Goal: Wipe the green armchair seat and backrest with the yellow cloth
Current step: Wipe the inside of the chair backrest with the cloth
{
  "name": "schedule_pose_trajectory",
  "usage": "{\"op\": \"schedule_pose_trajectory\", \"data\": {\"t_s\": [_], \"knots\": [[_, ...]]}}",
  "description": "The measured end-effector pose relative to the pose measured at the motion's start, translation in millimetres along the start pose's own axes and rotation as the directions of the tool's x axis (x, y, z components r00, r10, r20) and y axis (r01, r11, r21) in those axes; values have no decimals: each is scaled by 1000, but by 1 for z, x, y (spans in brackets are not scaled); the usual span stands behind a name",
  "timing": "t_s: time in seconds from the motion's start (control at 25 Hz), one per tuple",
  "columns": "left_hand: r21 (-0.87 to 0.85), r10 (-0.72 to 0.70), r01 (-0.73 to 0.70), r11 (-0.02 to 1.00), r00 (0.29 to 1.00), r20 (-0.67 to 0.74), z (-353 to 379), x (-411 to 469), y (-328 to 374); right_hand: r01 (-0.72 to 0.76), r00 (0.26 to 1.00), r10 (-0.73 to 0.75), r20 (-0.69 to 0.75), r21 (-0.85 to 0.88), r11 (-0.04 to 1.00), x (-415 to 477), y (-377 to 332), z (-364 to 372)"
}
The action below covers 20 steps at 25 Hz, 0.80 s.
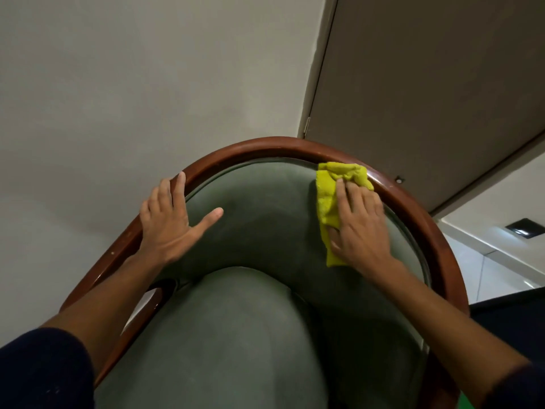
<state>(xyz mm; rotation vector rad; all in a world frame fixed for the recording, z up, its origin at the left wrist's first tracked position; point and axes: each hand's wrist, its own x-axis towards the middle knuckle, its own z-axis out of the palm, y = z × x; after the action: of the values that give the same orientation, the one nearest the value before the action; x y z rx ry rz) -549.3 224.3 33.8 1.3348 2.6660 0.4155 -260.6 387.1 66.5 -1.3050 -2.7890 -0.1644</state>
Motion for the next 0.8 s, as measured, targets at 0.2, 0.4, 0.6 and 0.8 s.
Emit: {"op": "schedule_pose_trajectory", "data": {"t_s": [0.2, 0.4, 0.6, 0.8], "knots": [[33, -1, 2, 999, 1000, -24, -2, 1, 3, 503, 860, -504, -76, -42, 864, 93, -84, 5], [15, -3, 4, 1000, 1000, -28, 7, 3, -2, 367, 900, -394, -184, -165, 915, 110, -58, -6], [16, -9, 10, 1000, 1000, -20, 10, 1, -11, 74, 982, -65, -180, 43, 996, 23, 59, -13], [54, -41, 37, 998, 997, 70, -3, -2, -7, 72, 991, -64, -115, 70, 995, -122, 77, -11]]}}
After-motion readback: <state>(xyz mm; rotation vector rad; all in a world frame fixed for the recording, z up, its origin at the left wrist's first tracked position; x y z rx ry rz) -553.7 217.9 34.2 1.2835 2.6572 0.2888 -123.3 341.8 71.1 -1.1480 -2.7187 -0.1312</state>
